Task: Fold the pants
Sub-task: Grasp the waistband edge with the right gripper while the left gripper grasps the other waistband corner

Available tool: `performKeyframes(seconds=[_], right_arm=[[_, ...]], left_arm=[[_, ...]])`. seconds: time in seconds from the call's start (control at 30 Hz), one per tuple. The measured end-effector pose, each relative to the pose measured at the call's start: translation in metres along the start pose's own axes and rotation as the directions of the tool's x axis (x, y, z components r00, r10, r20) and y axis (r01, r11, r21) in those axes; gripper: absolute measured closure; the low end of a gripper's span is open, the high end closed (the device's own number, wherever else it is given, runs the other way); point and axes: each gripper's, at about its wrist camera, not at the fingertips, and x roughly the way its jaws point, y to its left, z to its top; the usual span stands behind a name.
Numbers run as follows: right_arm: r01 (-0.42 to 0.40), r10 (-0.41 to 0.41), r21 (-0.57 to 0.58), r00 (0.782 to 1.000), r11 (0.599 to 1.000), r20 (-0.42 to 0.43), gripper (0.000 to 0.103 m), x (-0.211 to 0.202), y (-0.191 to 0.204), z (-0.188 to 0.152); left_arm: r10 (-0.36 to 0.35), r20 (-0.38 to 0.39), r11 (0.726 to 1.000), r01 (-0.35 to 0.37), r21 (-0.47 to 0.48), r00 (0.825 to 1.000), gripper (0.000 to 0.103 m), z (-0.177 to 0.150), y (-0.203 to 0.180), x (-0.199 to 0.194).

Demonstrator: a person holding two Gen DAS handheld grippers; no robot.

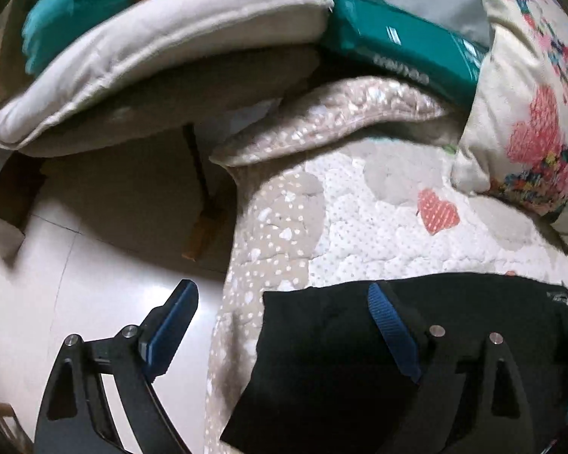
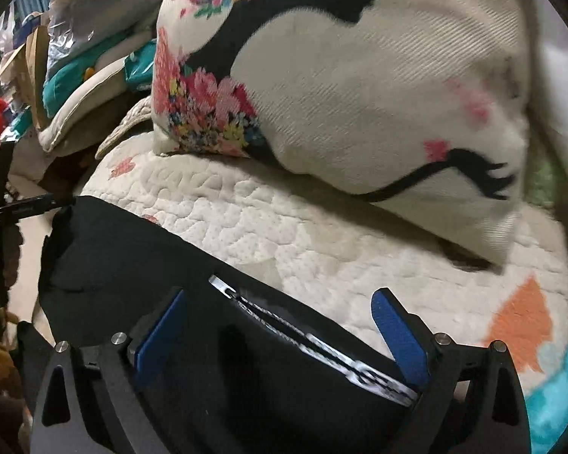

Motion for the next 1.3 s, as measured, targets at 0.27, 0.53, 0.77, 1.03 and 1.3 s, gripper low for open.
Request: performKeyframes(seconds=[0.27,0.53,0.77,1.03,1.3], right_arm=[[-0.003,0.002,-0.033,0.999,0.999,-0.046,0.003,0.033,0.004,-0.005],[-0.027,0.025,-0.050,0.999,0.998,-0.025,0.061,0.027,0.018,-0.007],[-0.031,0.031,-0.004,0.999,1.000,-0.019,0.091,0.009,0.013,-0.008],[0.040,-0.040,-0.075,0.999,0.996,0.000,0.021,-0.002,0.018,-0.005],[0.007,-0.017,-0.116,0.996,0.993,-0.082,0.037,0.035,0.012,-0.002]], left_arm=[[-0.069,-0.011,0.997,0.070,0.032,0.998,0.021,-0.005,-0.013,0.010],[-0.111,-0.004,0.988,0.110,0.111,0.994,0.089,-0.010,-0.038,-0.010],[-0.093,0.052,0.989,0.087,0.117,0.994,0.089,-0.013,-0.044,-0.039],[-0.085,0.094,0.990,0.074,0.119,0.992,0.089,-0.010,-0.040,-0.063],[-0.024,0.051,0.992,0.017,0.123,0.998,0.089,-0.014,-0.042,-0.024]])
